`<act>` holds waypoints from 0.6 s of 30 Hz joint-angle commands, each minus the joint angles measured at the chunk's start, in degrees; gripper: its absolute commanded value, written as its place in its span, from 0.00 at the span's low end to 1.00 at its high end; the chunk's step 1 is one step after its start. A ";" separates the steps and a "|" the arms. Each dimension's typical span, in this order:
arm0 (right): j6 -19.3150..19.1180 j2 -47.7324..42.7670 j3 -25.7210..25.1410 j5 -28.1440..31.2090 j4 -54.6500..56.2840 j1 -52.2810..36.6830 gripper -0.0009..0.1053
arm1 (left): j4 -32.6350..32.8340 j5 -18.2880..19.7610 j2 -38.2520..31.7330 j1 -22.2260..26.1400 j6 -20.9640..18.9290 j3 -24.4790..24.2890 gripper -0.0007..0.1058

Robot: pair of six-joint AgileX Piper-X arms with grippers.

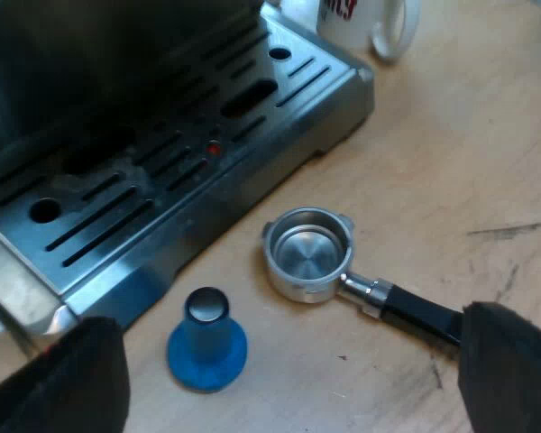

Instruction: Put the handle in the coffee machine

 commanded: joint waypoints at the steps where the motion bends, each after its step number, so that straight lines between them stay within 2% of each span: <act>1: -0.96 1.52 -0.80 -0.17 0.80 3.86 0.58 | -0.51 2.78 2.57 -0.27 2.71 -0.40 0.72; 5: 0.70 3.67 -0.80 4.55 0.80 11.24 0.58 | -0.15 4.54 5.91 -0.43 5.09 -0.40 0.72; 8: 3.99 5.47 -0.80 8.22 -0.06 18.75 0.58 | 0.65 4.53 7.53 -3.21 7.91 -0.40 0.72; 10: 8.55 6.68 -0.80 11.20 -2.35 24.24 0.58 | 1.57 4.53 8.61 -7.44 8.33 -0.40 0.72; 13: 12.62 8.81 -0.80 16.51 -6.02 31.76 0.58 | 2.62 4.01 9.92 -12.87 8.33 -0.40 0.72; 18: 16.72 12.67 -0.80 23.08 -8.23 42.50 0.58 | 3.01 3.10 10.69 -20.38 8.33 -0.40 0.72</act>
